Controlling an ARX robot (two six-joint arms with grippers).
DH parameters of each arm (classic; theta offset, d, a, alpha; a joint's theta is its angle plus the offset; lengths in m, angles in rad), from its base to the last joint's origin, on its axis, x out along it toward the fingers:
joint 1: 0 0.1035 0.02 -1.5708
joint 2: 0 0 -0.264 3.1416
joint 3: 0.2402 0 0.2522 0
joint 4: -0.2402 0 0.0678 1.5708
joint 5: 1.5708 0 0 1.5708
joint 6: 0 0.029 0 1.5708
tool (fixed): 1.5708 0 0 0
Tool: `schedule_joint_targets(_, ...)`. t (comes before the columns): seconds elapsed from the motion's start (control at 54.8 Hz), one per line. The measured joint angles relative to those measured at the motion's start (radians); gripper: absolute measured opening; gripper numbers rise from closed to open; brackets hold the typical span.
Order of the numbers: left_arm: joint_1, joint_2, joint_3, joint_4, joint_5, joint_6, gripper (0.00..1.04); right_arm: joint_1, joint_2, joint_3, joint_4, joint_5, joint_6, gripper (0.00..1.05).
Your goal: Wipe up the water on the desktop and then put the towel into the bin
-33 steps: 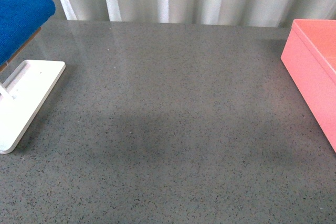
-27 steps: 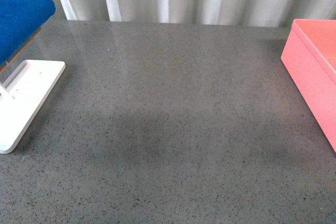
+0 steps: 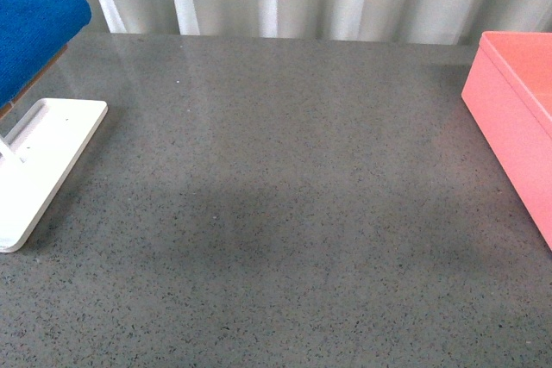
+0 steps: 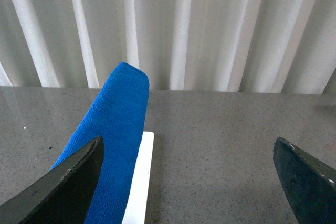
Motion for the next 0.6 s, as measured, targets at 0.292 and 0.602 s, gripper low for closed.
schedule_joint_targets(0.292,0.000,0.000,0.000,0.000,0.000,0.000,0.98,0.000,0.000,0.000,0.000,0.000,0.000,0.98)
schedule_joint_targets(0.602,-0.118,0.327,0.209,-0.298,-0.127,-0.391,0.98,0.000,0.000,0.000,0.000,0.000,0.000,0.98)
